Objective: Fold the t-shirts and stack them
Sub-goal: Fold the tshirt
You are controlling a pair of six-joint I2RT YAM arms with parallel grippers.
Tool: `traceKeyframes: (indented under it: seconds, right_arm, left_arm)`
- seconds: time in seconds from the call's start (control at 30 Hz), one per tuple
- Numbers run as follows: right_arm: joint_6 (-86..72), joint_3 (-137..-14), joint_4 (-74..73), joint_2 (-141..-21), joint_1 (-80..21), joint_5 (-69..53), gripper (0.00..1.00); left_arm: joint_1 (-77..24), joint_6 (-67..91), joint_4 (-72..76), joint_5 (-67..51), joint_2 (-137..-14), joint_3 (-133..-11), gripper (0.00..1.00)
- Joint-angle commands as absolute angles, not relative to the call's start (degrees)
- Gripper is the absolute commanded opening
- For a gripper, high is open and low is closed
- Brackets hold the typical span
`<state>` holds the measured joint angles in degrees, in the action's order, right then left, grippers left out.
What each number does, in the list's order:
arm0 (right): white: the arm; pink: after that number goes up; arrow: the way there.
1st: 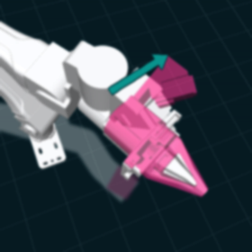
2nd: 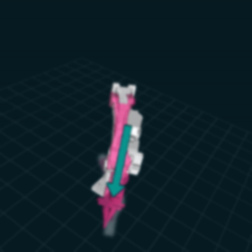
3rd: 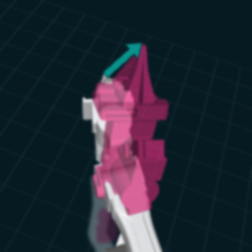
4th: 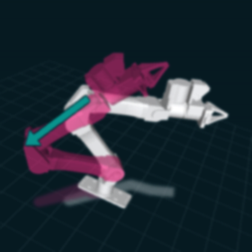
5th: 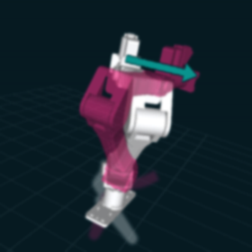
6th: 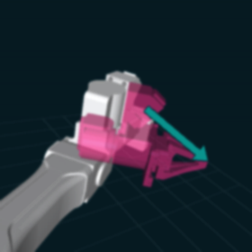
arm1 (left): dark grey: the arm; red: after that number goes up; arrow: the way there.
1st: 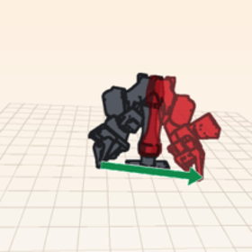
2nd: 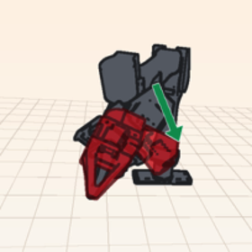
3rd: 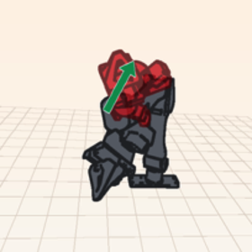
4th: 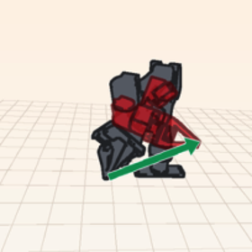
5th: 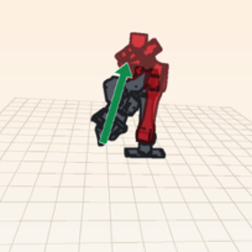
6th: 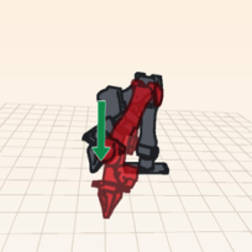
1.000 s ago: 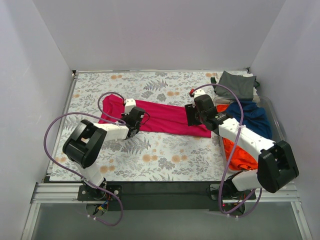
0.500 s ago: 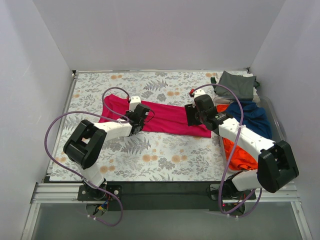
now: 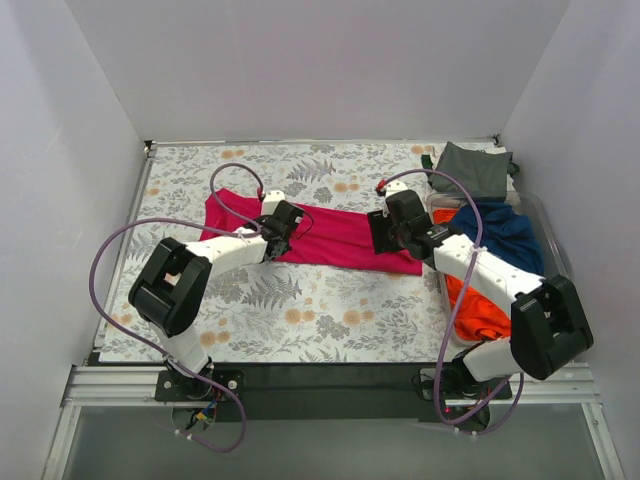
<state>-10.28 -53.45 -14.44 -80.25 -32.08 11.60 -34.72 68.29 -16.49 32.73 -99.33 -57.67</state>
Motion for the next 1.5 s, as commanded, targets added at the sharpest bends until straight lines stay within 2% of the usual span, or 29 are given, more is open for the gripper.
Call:
traceKeyframes:
  seconds: [0.0,0.07,0.2,0.23,0.3,0.33,0.37,0.67,0.87,1.2,1.47]
  right_arm:
    - [-9.93,-54.41,-12.74,-80.95,-31.82,10.81,0.54]
    - [-9.93,-54.58,-12.74,-81.30,-31.82,10.64,0.54]
    - [-9.67,-55.02,-12.74,-82.35,-31.90,10.81,0.54]
    - [-9.67,-55.28,-12.74,-82.53,-31.90,11.07,0.54]
    - [-9.58,-55.63,-12.74,-83.32,-31.82,11.77,0.54]
    - [-9.58,-56.16,-12.74,-83.58,-31.64,12.13,0.54]
    - [-9.58,-56.42,-12.74,-84.63,-31.38,12.39,0.54]
    - [-9.49,-59.24,-12.04,-91.22,-28.74,12.74,0.54]
    - [-9.58,-58.89,-10.55,-95.35,-27.51,13.62,0.54]
    - [-10.63,-56.60,-9.76,-98.70,-27.51,12.22,0.52]
    - [-12.21,-53.09,-9.75,-99.14,-28.73,7.74,0.51]
  left_arm:
    - [-34.98,69.08,-22.50,31.20,-99.75,-60.38,0.00]
    - [-34.98,69.08,-23.20,31.03,-100.28,-60.64,0.00]
    - [-34.98,69.52,-24.17,30.76,-101.51,-61.35,0.25]
    - [-34.98,69.70,-24.26,31.37,-101.25,-61.26,0.47]
    - [-34.98,70.22,-24.17,31.99,-100.38,-61.00,0.67]
    - [-34.98,70.22,-24.17,32.17,-99.41,-60.91,0.86]
    - [-34.98,70.31,-24.00,32.08,-98.88,-60.82,0.91]
    - [-33.49,70.57,-16.36,29.71,-89.92,-56.17,0.92]
    - [-25.94,72.07,-8.10,25.75,-87.71,-50.89,0.93]
    - [-18.29,72.86,-0.35,20.92,-98.85,-49.74,0.93]
    - [-16.88,71.90,0.62,18.28,-108.18,-58.96,0.94]
